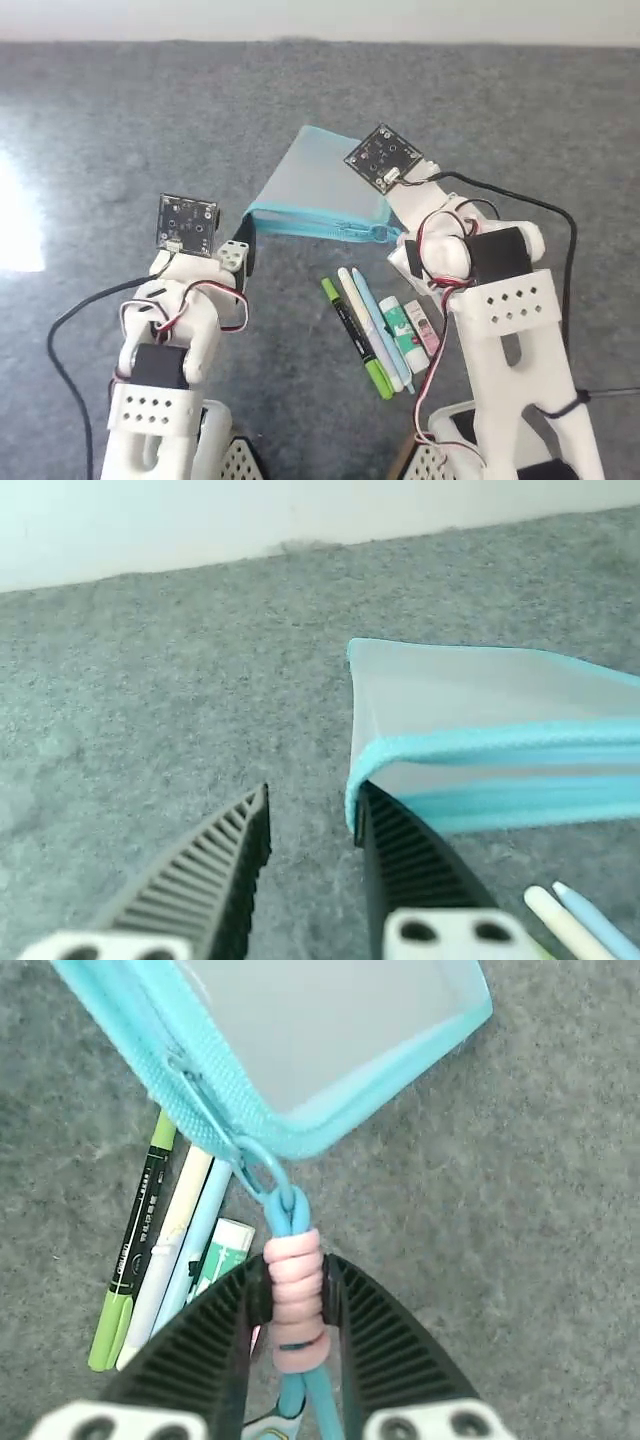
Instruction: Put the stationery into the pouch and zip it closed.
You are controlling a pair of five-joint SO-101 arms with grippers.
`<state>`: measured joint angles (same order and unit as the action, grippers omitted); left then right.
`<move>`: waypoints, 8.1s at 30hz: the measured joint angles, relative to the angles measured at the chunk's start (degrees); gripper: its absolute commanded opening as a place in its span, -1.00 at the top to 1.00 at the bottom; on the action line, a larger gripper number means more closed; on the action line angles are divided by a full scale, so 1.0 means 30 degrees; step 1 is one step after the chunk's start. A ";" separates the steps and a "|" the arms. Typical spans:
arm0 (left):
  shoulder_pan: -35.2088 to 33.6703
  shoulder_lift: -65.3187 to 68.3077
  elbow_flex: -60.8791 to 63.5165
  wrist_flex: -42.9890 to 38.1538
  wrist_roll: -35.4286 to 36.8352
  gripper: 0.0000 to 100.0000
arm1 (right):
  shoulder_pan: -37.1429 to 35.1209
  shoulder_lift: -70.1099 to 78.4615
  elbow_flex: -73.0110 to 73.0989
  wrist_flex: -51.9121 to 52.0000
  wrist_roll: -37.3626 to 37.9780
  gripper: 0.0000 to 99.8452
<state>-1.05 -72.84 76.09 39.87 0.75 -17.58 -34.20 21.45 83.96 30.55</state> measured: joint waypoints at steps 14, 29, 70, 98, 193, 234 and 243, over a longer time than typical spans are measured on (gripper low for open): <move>-0.1319 0.0000 0.0000 0.0000 0.0029 0.76 | 0.1495 0.0000 0.0000 -0.0029 0.0000 0.98; -0.2344 0.0000 0.0000 0.0000 0.0703 0.76 | -0.6623 -0.2842 -0.0791 0.3663 -0.2725 0.54; -1.2894 1.4359 -0.7912 0.2901 -0.2491 0.54 | -1.0110 0.8117 0.7267 -0.7150 -0.4864 0.54; -0.9407 1.4359 -0.8410 0.3194 -0.2579 0.40 | -0.4689 0.4073 0.0762 -0.1758 -0.5333 0.98; -0.1055 0.1348 -0.4777 0.9260 -0.4777 0.20 | -0.1026 0.6828 -1.1223 0.5128 -0.3575 0.99; -0.3106 -0.3868 -0.3106 0.8498 -0.1348 0.21 | -0.3956 0.6828 -1.4799 0.5538 -0.5890 0.99; -0.4337 -0.2081 -0.4366 0.7033 -0.1114 0.21 | -0.3956 0.6828 -1.2190 0.5538 -0.5744 0.98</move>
<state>-14.07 -79.08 62.99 60.97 -2.59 -29.45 -13.71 -15.12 100.57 13.32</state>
